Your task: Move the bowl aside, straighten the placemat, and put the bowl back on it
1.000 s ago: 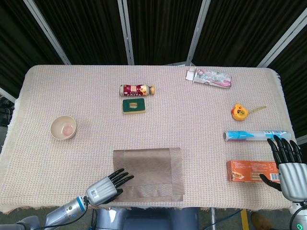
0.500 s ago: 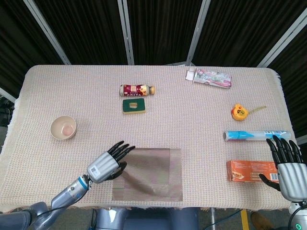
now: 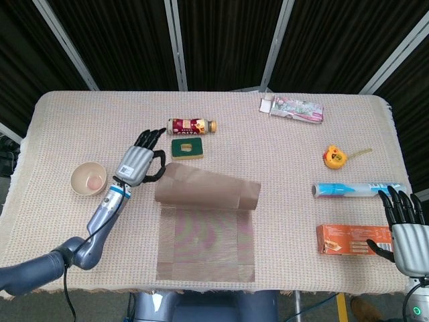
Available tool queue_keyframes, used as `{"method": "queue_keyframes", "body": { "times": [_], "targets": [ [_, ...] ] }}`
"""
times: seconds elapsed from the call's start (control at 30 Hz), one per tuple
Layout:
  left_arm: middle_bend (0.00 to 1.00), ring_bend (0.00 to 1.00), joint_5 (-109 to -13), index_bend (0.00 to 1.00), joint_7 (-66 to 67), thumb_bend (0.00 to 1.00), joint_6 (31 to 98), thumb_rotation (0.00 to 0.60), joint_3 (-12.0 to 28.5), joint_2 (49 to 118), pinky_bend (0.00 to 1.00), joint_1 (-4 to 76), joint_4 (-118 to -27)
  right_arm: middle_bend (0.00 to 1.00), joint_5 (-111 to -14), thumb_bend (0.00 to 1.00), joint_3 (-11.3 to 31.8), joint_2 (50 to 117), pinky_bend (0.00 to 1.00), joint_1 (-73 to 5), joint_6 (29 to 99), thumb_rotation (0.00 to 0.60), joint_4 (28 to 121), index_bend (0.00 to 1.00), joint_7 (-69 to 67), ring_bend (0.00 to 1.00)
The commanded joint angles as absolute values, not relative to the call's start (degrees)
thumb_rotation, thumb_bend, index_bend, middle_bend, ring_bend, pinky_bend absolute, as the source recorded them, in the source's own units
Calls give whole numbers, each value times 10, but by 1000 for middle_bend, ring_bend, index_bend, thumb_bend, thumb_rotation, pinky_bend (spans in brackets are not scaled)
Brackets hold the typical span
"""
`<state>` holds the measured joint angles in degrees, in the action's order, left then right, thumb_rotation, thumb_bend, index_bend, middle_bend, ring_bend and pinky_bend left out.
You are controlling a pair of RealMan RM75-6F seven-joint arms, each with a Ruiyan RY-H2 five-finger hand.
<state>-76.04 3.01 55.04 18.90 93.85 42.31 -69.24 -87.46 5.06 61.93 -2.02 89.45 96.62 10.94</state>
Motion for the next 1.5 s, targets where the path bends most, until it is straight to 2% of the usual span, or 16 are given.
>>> {"method": "queue_keyframes", "body": {
  "times": [0.03, 0.17, 0.2, 0.27, 0.33, 0.4, 0.53, 0.67, 0.77, 1.13, 1.5],
  "targets": [
    [0, 0, -716, 696, 4, 581, 523, 600, 217, 958, 0, 442, -621, 0, -864, 0, 54, 622, 0, -24, 886, 600, 961, 0, 113, 0],
    [0, 0, -707, 689, -28, 581, 503, 600, 212, 978, 0, 453, -537, 0, -859, 0, 55, 627, 0, -27, 880, 600, 957, 0, 120, 0],
    [0, 0, -707, 659, -36, 570, 498, 600, 208, 982, 0, 454, -518, 0, -858, 0, 55, 628, 0, -28, 879, 600, 956, 0, 122, 0],
    [0, 0, -707, 484, -49, 477, 492, 600, 202, 989, 0, 455, -491, 0, -858, 0, 54, 630, 0, -29, 877, 600, 955, 0, 126, 0],
    [0, 0, -707, 114, -60, 203, 488, 600, 197, 994, 0, 454, -469, 0, -858, 0, 53, 632, 0, -29, 876, 600, 955, 0, 129, 0],
    [0, 0, -702, 0, -58, 44, 484, 600, 193, 995, 0, 452, -452, 0, -858, 0, 52, 634, 0, -30, 875, 600, 955, 0, 131, 0],
    [0, 0, -701, 0, -49, 1, 509, 600, 187, 986, 0, 437, -447, 0, -863, 0, 47, 635, 0, -32, 869, 600, 956, 0, 131, 0],
    [0, 0, -704, 0, -32, 0, 548, 600, 175, 945, 0, 401, -499, 0, -873, 0, 37, 637, 0, -43, 844, 600, 952, 0, 128, 0],
    [0, 0, -698, 0, -3, 0, 581, 600, 167, 892, 0, 363, -573, 0, -893, 0, 25, 637, 0, -67, 802, 600, 943, 5, 112, 0],
    [0, 0, -666, 0, 104, 29, 707, 600, 120, 717, 0, 219, -851, 3, -1059, 0, -34, 664, 0, -198, 660, 600, 884, 152, 3, 0],
    [0, 0, -666, 0, 168, 47, 799, 600, 90, 649, 0, 149, -991, 51, -1125, 25, -52, 742, 0, -286, 582, 600, 874, 203, -16, 0]
  ]
}}
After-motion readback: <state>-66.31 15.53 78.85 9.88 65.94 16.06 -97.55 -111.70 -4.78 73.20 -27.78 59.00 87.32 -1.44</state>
